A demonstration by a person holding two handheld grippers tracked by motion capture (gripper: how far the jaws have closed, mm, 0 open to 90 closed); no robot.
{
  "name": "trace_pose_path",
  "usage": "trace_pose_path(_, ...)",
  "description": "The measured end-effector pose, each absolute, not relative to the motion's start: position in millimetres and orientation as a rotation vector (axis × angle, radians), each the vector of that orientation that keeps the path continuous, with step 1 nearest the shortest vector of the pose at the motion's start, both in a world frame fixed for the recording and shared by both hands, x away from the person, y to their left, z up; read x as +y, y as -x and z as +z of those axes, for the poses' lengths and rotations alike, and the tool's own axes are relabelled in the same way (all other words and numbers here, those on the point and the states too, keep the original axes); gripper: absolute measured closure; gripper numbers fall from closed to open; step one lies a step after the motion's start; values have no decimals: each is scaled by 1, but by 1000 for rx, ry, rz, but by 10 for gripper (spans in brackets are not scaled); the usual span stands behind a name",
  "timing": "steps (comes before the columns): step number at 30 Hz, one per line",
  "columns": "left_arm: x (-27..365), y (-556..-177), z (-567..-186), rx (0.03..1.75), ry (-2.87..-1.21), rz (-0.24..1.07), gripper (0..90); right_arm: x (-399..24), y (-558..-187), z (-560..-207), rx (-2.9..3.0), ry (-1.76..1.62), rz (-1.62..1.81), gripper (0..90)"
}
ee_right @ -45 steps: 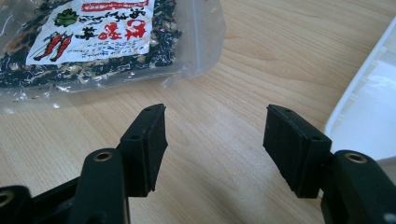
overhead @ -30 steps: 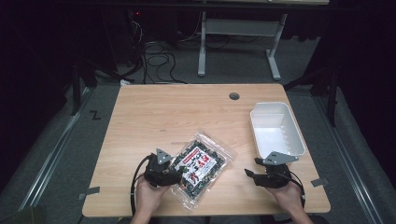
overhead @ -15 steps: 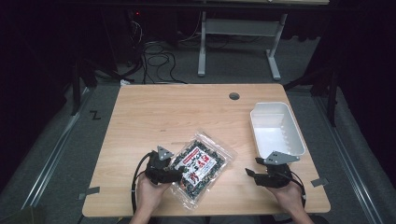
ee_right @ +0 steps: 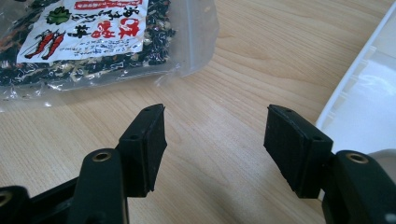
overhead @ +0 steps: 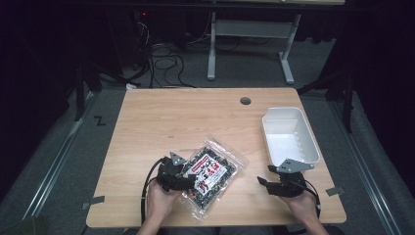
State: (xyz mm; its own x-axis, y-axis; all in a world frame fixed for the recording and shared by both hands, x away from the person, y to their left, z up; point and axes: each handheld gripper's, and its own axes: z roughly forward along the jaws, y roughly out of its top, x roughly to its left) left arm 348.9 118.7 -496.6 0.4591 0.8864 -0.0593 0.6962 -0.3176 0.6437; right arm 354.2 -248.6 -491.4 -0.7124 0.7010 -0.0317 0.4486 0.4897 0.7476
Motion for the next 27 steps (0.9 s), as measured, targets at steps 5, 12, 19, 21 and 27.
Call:
trace_pose_path(5,115,-352,-500,1322,-2125,402,222,-249,-354,-491,2404,-969,1062,394)
trace_pose_path(12,112,-354,-505,1324,-2150,399,216,-249,-354,-491,2404,-959,1063,394)
trace_pose_path(19,111,-356,-509,1333,-2172,402,214,-249,-354,-491,2403,-959,1063,394)
trace_pose_path(21,111,-357,-510,1338,-2176,398,214,-248,-354,-491,2402,-961,1062,393)
trace_pose_path(27,109,-359,-514,1342,-2196,387,208,-249,-354,-491,2402,-959,1064,391)
